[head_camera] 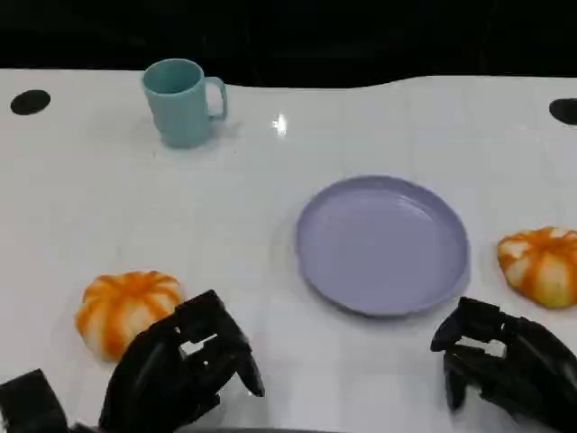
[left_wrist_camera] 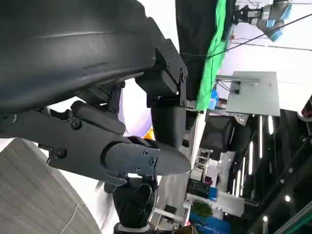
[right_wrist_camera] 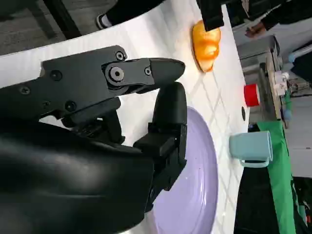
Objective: Grasp the bread from the table and place it into the plate.
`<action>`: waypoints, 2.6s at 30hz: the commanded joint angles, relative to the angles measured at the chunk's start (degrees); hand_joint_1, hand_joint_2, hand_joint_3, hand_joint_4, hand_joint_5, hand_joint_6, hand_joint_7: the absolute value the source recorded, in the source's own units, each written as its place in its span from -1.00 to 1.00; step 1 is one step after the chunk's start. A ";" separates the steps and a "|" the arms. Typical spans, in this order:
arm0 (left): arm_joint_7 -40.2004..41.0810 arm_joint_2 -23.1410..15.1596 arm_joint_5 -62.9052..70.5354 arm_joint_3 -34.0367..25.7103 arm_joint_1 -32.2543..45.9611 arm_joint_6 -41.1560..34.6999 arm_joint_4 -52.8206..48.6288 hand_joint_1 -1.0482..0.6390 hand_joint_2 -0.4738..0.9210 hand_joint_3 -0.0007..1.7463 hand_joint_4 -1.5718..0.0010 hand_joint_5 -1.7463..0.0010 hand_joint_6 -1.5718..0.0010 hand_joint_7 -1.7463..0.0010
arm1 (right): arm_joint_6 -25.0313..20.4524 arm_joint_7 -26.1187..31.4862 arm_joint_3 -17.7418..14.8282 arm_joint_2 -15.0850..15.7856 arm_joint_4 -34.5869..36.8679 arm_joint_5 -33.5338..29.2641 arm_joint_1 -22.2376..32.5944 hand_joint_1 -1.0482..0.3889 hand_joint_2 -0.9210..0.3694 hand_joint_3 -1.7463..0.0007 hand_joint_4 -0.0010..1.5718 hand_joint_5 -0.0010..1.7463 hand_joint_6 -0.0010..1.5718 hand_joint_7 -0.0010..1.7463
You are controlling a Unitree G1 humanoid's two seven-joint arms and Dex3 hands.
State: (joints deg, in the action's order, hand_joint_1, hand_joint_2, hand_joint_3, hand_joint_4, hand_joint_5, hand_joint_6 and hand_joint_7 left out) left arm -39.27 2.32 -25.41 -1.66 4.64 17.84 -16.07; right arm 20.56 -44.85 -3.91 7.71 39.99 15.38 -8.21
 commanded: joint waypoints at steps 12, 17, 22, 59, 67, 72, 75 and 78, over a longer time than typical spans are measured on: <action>-0.59 -0.43 0.35 -0.84 0.04 1.31 -0.23 -0.54 1.00 -0.67 0.19 -1.00 0.17 -0.58 | -0.89 0.33 -0.48 0.85 0.59 -0.06 0.43 -0.24 -1.00 0.72 -0.15 1.00 -0.11 0.53; -0.66 -0.16 -0.27 -1.08 0.01 0.49 -0.04 -0.54 1.00 -0.71 0.19 -0.99 0.17 -0.57 | -0.77 0.32 -0.47 0.84 0.69 -0.13 0.39 -0.26 -1.00 0.73 -0.14 1.00 -0.10 0.54; -0.18 0.11 0.99 -1.59 -0.07 3.50 -0.73 -0.55 1.00 -0.67 0.22 -0.92 0.19 -0.49 | -0.88 0.26 -0.51 0.75 0.96 -0.03 0.22 -0.26 -1.00 0.74 -0.14 1.00 -0.10 0.53; 36.23 -20.18 70.29 0.29 5.89 2.77 30.32 -0.43 1.00 -0.90 0.59 0.49 0.45 0.98 | -1.46 -0.17 -0.43 0.50 0.26 0.22 0.73 -0.27 -1.00 0.74 -0.16 1.00 -0.10 0.52; 31.13 -23.11 79.48 2.66 6.80 -7.14 36.67 -0.43 1.00 -0.91 0.71 0.74 0.57 1.00 | -0.79 -0.39 -0.39 0.59 0.19 0.04 0.87 -0.27 -1.00 0.73 -0.16 1.00 -0.11 0.52; 25.41 -23.93 86.87 4.94 5.55 -14.47 39.42 -0.42 0.96 -0.98 0.84 0.88 0.64 1.00 | -1.24 -0.15 -0.37 0.82 -0.03 -0.11 0.93 -0.27 -1.00 0.74 -0.15 1.00 -0.11 0.52; 22.63 -24.36 88.56 6.21 4.13 -17.01 39.65 -0.35 0.90 -1.00 0.86 0.92 0.65 1.00 | -0.87 -0.44 -0.51 0.79 0.31 0.05 0.88 -0.26 -1.00 0.73 -0.16 1.00 -0.12 0.52; 19.81 -24.79 89.59 7.23 2.63 -18.93 39.59 -0.32 0.87 -1.00 0.87 0.94 0.67 1.00 | -0.53 -0.06 -0.38 0.88 0.13 -0.35 1.06 -0.27 -1.00 0.72 -0.16 1.00 -0.12 0.52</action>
State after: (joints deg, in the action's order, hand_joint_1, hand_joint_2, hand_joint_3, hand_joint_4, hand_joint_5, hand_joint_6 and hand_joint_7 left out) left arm -16.92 -21.03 63.21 4.87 8.70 0.70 22.74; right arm 19.91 -45.13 -3.93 7.68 39.72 15.50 -8.23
